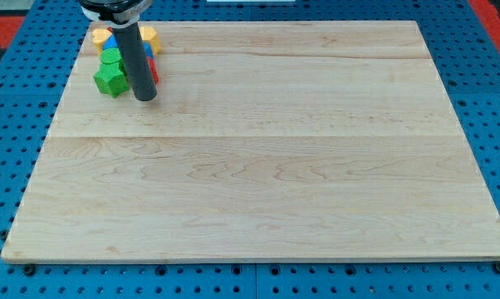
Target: Separate the green blocks from the group of blocks
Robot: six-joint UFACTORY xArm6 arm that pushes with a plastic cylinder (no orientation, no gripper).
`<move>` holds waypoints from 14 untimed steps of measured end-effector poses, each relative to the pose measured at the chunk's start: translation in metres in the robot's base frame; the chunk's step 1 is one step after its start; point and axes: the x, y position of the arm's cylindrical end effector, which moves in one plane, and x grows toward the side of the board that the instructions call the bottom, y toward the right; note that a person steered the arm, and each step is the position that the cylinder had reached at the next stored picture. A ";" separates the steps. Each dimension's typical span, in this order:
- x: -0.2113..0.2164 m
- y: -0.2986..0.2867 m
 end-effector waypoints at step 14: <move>-0.049 -0.127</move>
